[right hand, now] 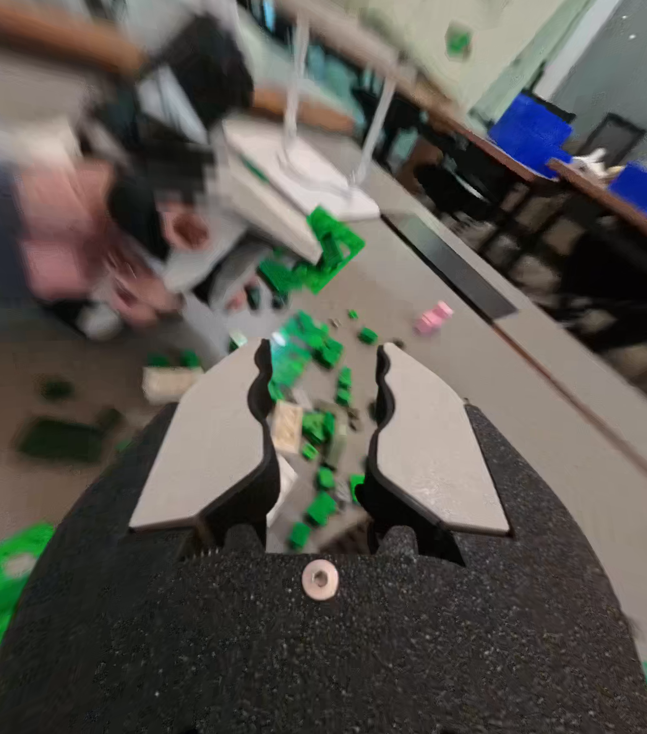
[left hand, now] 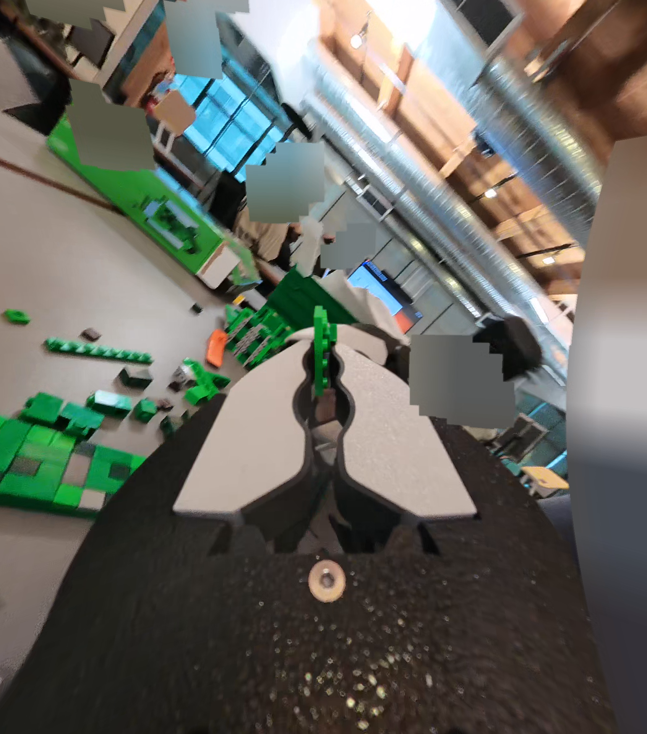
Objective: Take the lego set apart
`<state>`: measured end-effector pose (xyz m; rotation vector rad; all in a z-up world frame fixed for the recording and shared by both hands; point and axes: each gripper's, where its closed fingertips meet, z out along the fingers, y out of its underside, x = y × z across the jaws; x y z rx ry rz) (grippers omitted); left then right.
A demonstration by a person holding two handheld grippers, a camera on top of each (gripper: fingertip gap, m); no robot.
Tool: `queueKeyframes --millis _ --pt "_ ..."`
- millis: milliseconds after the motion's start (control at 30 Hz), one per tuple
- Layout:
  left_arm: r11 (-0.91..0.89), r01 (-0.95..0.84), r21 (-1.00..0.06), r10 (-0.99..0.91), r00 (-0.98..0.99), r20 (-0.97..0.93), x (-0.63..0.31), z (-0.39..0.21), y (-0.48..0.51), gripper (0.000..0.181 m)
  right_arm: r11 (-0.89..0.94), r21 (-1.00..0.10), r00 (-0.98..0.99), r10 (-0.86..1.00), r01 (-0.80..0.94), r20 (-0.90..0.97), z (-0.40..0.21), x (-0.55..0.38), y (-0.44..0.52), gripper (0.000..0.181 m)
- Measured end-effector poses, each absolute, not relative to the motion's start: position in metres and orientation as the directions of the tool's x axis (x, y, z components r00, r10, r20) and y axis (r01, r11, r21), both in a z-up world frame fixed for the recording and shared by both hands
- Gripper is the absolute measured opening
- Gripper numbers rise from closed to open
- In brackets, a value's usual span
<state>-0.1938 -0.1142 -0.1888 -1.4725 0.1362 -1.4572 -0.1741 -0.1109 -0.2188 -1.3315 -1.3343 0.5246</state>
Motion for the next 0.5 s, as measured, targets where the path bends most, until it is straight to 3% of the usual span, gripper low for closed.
queueKeyframes --millis 67,200,333,500 --pt "-0.457 0.563 -0.688 -0.712 0.233 0.663 -0.193 -0.182 -0.117 0.004 0.081 -0.978 0.225 0.966 0.193 0.125 -0.199 -0.176 -0.121 0.044" --pt "-0.446 0.537 -0.716 -0.743 0.224 0.631 -0.186 -0.180 -0.121 0.005 -0.200 -0.978 0.137 0.972 0.062 -0.190 -0.193 -0.182 -0.123 0.031" --pt "-0.457 0.520 -0.721 -0.750 0.210 0.627 -0.181 -0.180 -0.123 0.005 -0.268 -0.962 0.069 0.962 0.046 -0.265 -0.196 -0.189 -0.129 0.012" --pt "-0.495 0.502 -0.709 -0.750 0.164 0.640 -0.179 -0.181 -0.125 0.006 -0.293 -0.955 -0.005 0.956 0.038 -0.293 -0.195 -0.188 -0.133 0.004"
